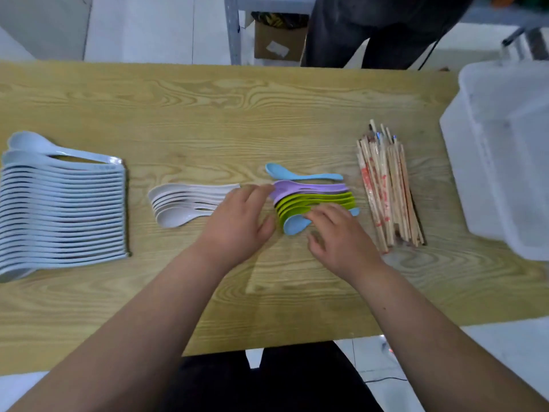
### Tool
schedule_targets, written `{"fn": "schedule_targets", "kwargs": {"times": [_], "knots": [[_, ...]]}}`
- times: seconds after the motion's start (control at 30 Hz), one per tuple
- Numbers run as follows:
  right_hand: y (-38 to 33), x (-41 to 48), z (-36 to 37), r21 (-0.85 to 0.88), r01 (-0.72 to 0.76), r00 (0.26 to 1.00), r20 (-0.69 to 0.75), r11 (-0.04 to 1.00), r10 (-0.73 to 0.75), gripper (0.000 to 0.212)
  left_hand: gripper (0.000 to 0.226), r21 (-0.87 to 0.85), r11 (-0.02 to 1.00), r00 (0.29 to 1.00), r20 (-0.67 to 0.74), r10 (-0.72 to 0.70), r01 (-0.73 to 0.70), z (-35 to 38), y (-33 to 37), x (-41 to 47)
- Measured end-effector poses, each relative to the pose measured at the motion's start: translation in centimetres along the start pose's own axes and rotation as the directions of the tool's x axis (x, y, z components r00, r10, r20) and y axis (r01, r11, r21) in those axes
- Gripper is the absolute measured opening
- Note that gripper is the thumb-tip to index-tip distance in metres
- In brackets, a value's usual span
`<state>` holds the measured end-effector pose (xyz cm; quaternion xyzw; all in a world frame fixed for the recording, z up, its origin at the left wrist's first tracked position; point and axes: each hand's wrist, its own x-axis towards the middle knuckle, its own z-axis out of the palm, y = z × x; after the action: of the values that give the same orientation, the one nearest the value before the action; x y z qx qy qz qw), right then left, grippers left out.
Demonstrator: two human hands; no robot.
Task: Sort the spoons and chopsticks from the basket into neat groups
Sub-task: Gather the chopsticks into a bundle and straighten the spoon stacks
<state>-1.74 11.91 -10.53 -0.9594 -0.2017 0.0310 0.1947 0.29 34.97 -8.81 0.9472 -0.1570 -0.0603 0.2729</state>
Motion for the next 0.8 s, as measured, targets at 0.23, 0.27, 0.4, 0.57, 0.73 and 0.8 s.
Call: {"fn": "schedule_targets", "kwargs": {"times": [0.23, 0.27, 0.4, 0.57, 0.73, 0.8], "knots": [[5.5, 1.1, 0.1, -0.089, -0.012, 0.994, 0.108, 0.996, 0.021, 0.053, 0.053, 0.047, 0.936, 0.935, 0.05, -0.352, 0.35, 1.9, -0.1, 9.5], [5.9, 1.4, 0.2, -0.092, -0.013, 0.992, 0.126, 0.996, 0.024, 0.06, 0.049, 0.051, 0.919, 0.915, 0.083, -0.394, 0.391, 2.3, -0.3, 10.4], [7.0, 2.9, 0.8, -0.058, 0.041, 0.992, 0.119, 0.997, -0.034, 0.079, 0.035, 0.037, 0.89, 0.884, 0.102, -0.456, 0.455, 3.3, -0.6, 11.8], [8.4, 3.9, 1.1, -0.074, 0.11, 0.976, 0.196, 0.991, -0.094, 0.072, 0.038, -0.037, 0.89, 0.89, 0.062, -0.451, 0.454, 4.1, 0.0, 10.4], [8.7, 3.9, 1.4, -0.112, 0.136, 0.979, 0.168, 0.984, -0.117, 0.066, 0.027, -0.212, 0.889, 0.912, 0.02, -0.41, 0.405, 4.4, 0.5, 8.1], [8.7, 3.8, 1.6, -0.128, 0.147, 0.984, 0.117, 0.981, -0.132, 0.061, 0.02, -0.271, 0.88, 0.916, 0.024, -0.4, 0.391, 4.7, 0.5, 6.8]]}}
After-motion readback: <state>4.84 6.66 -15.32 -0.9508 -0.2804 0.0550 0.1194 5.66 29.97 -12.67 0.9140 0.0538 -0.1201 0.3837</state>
